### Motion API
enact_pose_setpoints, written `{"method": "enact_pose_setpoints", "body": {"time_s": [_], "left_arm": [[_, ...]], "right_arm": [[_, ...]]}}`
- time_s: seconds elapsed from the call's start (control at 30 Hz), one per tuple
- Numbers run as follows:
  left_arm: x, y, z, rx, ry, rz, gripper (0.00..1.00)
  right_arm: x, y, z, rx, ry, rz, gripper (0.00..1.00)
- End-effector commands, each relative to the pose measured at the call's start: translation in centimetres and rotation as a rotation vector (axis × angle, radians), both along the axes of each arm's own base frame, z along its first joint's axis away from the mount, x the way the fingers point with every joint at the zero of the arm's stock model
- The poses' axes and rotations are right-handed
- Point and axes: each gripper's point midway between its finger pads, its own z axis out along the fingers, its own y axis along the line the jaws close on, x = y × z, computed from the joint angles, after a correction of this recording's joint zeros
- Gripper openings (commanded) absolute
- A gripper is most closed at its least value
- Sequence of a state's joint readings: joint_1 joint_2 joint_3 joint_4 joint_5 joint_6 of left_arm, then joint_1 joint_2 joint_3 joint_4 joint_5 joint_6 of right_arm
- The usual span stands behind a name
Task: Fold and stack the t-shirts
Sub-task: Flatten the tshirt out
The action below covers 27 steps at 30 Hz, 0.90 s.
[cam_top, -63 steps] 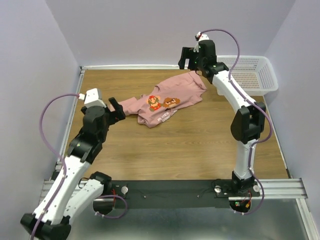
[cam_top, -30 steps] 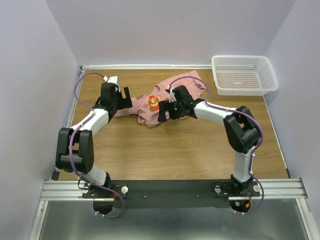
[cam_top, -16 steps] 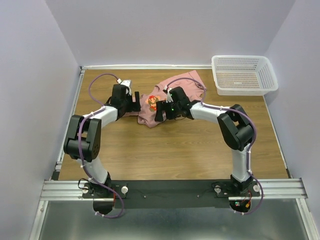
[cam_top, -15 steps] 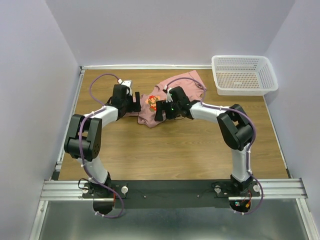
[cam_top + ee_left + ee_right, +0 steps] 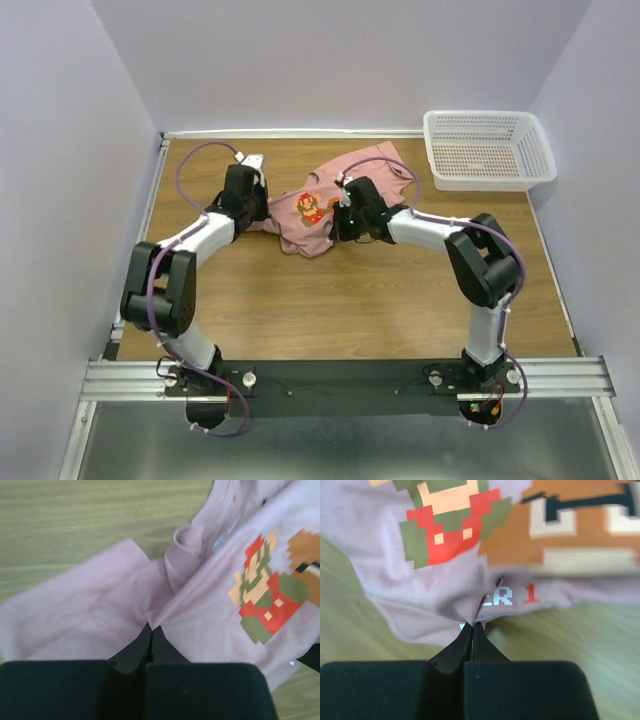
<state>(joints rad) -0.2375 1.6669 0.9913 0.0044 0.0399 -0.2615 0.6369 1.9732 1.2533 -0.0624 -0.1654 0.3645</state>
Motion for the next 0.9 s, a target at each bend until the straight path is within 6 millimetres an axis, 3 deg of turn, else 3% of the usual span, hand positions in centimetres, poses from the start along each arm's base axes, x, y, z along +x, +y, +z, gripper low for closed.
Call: {"method": "enact_pose_setpoints", "body": {"time_s": [0.0,0.1,0.13,0.17,0.27,0.3,0.33,0.37,0.43,0.47,0.5,0.6,0.67,0.7,0.8,0.83,0.87], "left_arm": [[0.1,2.6,9.8,0.005,-0.194,0.122,0.00],[-0.9,3.6,14.1,-0.008,-0.254,0.175,0.00],[-2.2,4.2,15.7,-0.008,-0.258,0.196,0.00],[-3.1,4.4,17.0,-0.028,-0.252,0.216,0.00],[-5.6,5.1,21.7,-0.096,-0.307,0.265,0.00],[-6.7,5.4,22.0,-0.097,-0.284,0.277,0.00],[-7.8,5.7,23.4,-0.115,-0.311,0.286,0.00],[-8.3,5.8,24.4,-0.125,-0.325,0.288,0.00],[-9.4,5.7,24.9,-0.135,-0.322,0.275,0.00],[-9.5,5.6,24.5,-0.132,-0.309,0.267,0.00],[-9.4,5.5,24.3,-0.130,-0.307,0.260,0.00],[-8.3,5.2,21.1,-0.102,-0.258,0.250,0.00],[-6.7,5.6,17.3,-0.059,-0.203,0.271,0.00],[-5.8,5.9,14.5,-0.023,-0.148,0.279,0.00],[-3.3,6.5,11.7,0.021,-0.115,0.305,0.01],[-1.2,6.6,10.6,0.037,-0.105,0.324,0.07],[0.0,6.9,10.2,0.044,-0.099,0.332,0.10]], "right_arm": [[2.0,-5.7,8.0,-0.031,-0.195,-0.152,0.01],[2.3,-11.3,10.7,-0.097,-0.247,-0.255,0.01],[2.5,-12.9,12.1,-0.129,-0.282,-0.296,0.01],[2.2,-14.7,15.1,-0.149,-0.339,-0.312,0.00],[1.1,-17.6,20.1,-0.238,-0.440,-0.329,0.01],[0.9,-18.2,21.5,-0.252,-0.464,-0.342,0.01],[0.9,-18.6,24.5,-0.248,-0.517,-0.353,0.01],[0.4,-19.5,25.1,-0.296,-0.526,-0.347,0.01],[0.0,-20.1,27.8,-0.303,-0.566,-0.350,0.00],[-0.1,-20.0,28.0,-0.304,-0.567,-0.337,0.00],[0.2,-19.8,27.6,-0.329,-0.563,-0.305,0.01],[1.0,-18.7,24.9,-0.347,-0.502,-0.257,0.01],[2.3,-18.0,20.9,-0.390,-0.415,-0.238,0.01],[3.3,-17.5,17.8,-0.428,-0.349,-0.220,0.01],[5.3,-16.4,14.5,-0.445,-0.281,-0.228,0.01],[6.2,-16.3,13.7,-0.456,-0.271,-0.239,0.01],[7.0,-16.3,10.6,-0.494,-0.214,-0.245,0.04]]}}
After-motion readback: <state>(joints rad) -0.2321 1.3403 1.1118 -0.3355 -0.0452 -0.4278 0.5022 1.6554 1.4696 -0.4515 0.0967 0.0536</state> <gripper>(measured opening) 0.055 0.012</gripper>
